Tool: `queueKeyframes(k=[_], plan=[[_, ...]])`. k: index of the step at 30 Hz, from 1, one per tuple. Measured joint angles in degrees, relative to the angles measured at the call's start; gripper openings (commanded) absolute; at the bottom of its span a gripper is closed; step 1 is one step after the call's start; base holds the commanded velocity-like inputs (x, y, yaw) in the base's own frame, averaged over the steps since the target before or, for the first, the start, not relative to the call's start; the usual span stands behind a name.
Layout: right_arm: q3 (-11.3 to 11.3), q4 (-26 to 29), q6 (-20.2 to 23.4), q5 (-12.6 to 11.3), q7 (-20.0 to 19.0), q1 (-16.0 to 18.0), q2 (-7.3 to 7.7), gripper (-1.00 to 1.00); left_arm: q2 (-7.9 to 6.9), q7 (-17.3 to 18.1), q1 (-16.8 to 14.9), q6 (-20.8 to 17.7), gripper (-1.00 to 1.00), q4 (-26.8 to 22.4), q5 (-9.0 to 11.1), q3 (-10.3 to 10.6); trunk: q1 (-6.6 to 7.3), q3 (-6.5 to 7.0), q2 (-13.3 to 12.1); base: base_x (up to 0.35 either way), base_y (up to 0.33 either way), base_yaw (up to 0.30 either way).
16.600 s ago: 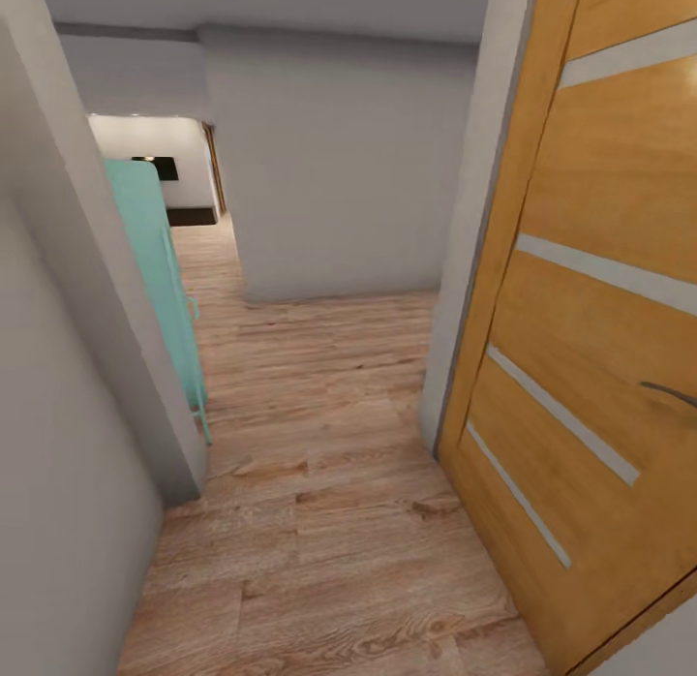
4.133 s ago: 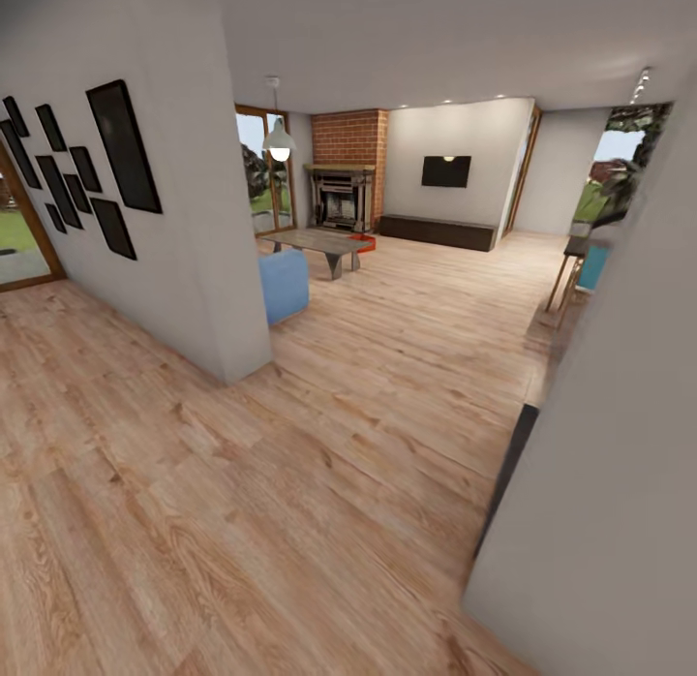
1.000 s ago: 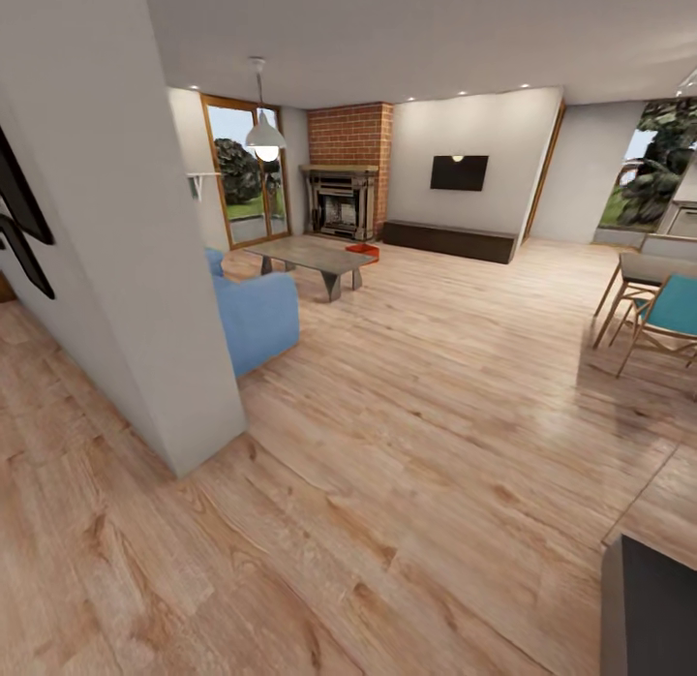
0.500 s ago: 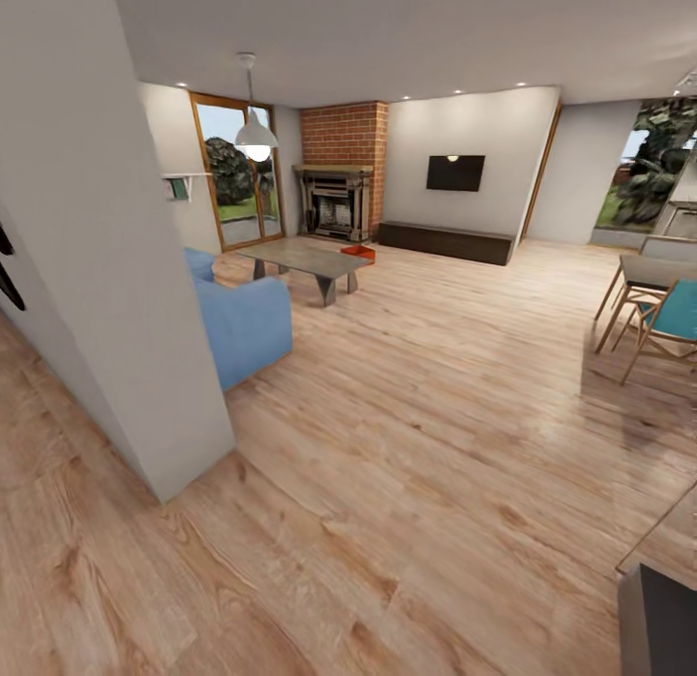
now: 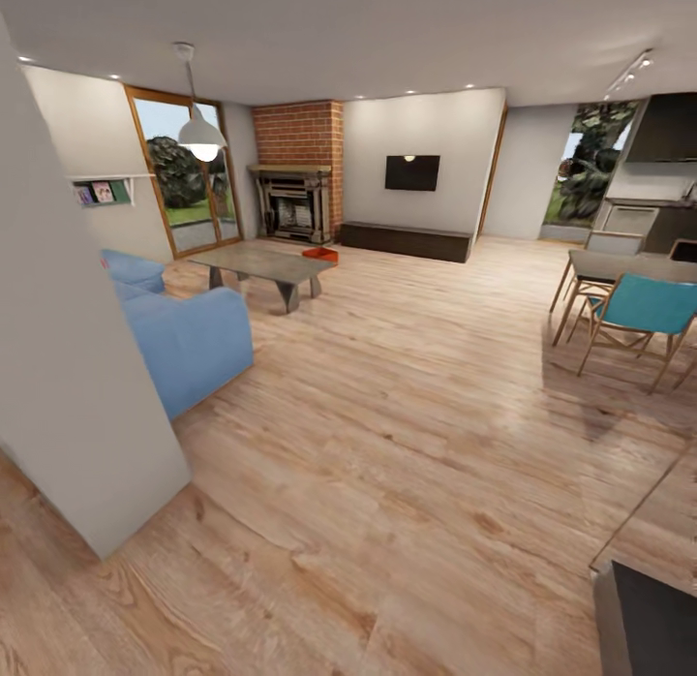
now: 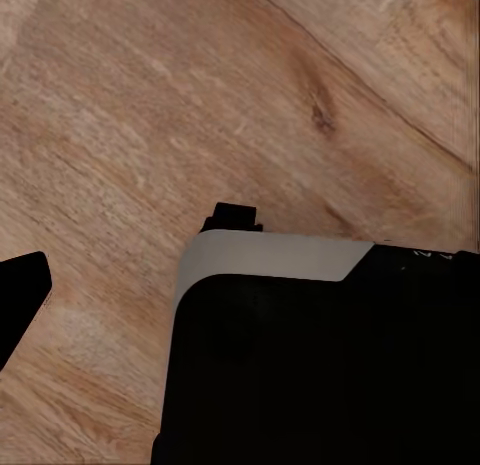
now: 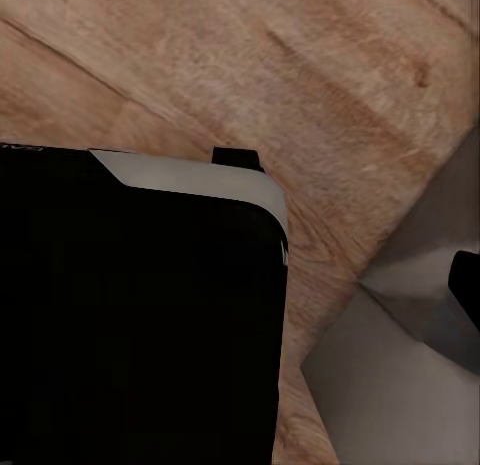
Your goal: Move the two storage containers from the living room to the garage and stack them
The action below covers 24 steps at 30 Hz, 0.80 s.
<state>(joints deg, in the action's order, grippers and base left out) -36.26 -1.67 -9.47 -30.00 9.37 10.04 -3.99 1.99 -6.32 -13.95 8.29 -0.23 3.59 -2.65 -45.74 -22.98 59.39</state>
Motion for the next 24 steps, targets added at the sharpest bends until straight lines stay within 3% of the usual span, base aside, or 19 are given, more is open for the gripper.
queueKeyframes(k=[10, 14, 24], plan=[[0.0, 0.0, 0.0, -0.09, 0.0, 0.0, 0.0, 1.0, -0.09, -0.1, 0.0, -0.05, 1.0, 0.03, 0.05, -0.02, 0.0, 0.0, 0.0, 0.323, 0.0, -0.242], [0.0, 0.0, 0.0, -0.47, 0.0, 0.0, 0.0, 1.0, -0.96, -0.17, 0.4, -0.02, 1.0, 0.11, 0.08, -0.05, 0.0, 0.0, 0.0, 0.323, 0.0, -0.217], [0.0, -0.07, 0.83, -0.68, 0.1, 0.01, 0.0, 1.0, -0.89, -0.06, 1.17, 0.0, 1.0, 0.11, 0.08, -0.11, 0.0, 0.0, 0.0, 0.323, 0.0, -0.037]])
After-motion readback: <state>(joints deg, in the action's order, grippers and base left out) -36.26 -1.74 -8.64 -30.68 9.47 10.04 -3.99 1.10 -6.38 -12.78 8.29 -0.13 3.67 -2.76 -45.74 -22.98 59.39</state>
